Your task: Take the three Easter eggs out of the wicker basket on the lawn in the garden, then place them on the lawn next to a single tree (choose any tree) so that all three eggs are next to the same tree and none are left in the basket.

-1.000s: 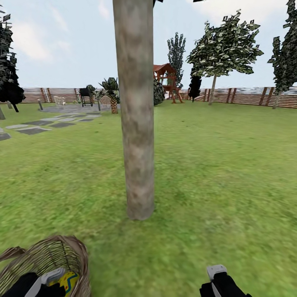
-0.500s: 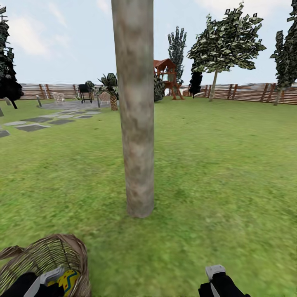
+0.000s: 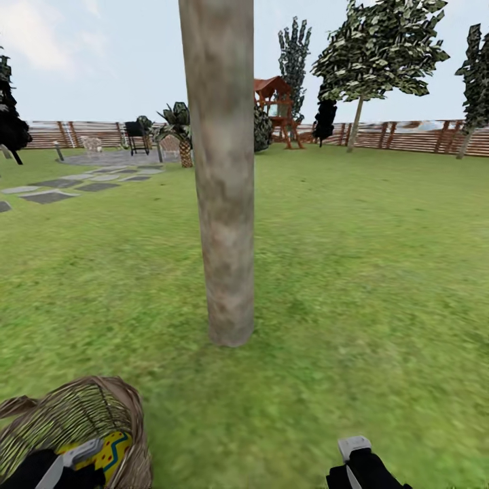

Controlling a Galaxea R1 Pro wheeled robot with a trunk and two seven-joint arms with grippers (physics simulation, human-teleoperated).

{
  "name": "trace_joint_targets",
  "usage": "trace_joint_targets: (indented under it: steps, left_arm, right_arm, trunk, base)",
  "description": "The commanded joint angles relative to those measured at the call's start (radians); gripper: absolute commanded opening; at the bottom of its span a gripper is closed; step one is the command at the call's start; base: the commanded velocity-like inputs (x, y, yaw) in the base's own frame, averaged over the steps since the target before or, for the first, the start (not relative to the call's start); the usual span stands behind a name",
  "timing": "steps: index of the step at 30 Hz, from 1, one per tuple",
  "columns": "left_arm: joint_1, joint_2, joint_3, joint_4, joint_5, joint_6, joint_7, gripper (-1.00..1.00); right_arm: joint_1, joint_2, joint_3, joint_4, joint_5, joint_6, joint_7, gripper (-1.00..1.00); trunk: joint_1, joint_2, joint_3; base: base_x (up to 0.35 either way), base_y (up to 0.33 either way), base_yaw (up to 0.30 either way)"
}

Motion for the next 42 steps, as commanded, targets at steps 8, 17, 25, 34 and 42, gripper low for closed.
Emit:
trace_joint_targets:
  steps: [8,17,25,34,42]
  left_arm:
    - [0.0,-0.001,0.039,-0.001,-0.005,0.007,-0.007,1.0]
    - [0.0,-0.007,0.039,0.0,-0.005,0.009,-0.007,1.0]
    - [0.0,-0.007,0.04,0.0,-0.006,0.007,-0.005,1.0]
    - [0.0,-0.007,0.04,0.0,-0.006,0.008,-0.002,1.0]
    - [0.0,0.027,0.039,0.0,-0.009,0.011,-0.002,1.0]
  right_arm:
    - [0.0,-0.001,0.006,-0.002,0.005,0.006,-0.001,1.0]
    - [0.0,-0.001,0.007,-0.002,0.005,0.006,-0.001,1.0]
    - [0.0,0.004,0.007,-0.002,0.006,0.006,-0.001,1.0]
    - [0.0,0.013,0.007,0.001,0.006,0.006,-0.002,1.0]
    - [0.0,0.01,0.022,0.049,0.01,-0.035,-0.002,1.0]
  trunk:
    - [0.002,-0.002,-0.02]
    - [0.002,-0.002,-0.02]
    - [0.002,-0.002,-0.02]
    - [0.002,-0.002,-0.02]
    - [0.002,-0.002,-0.02]
  base:
    - [0.0,0.0,0.0]
    - [0.107,0.0,0.0]
    - [0.132,0.0,0.0]
    - [0.002,0.0,0.0]
    - [0.0,0.0,0.0]
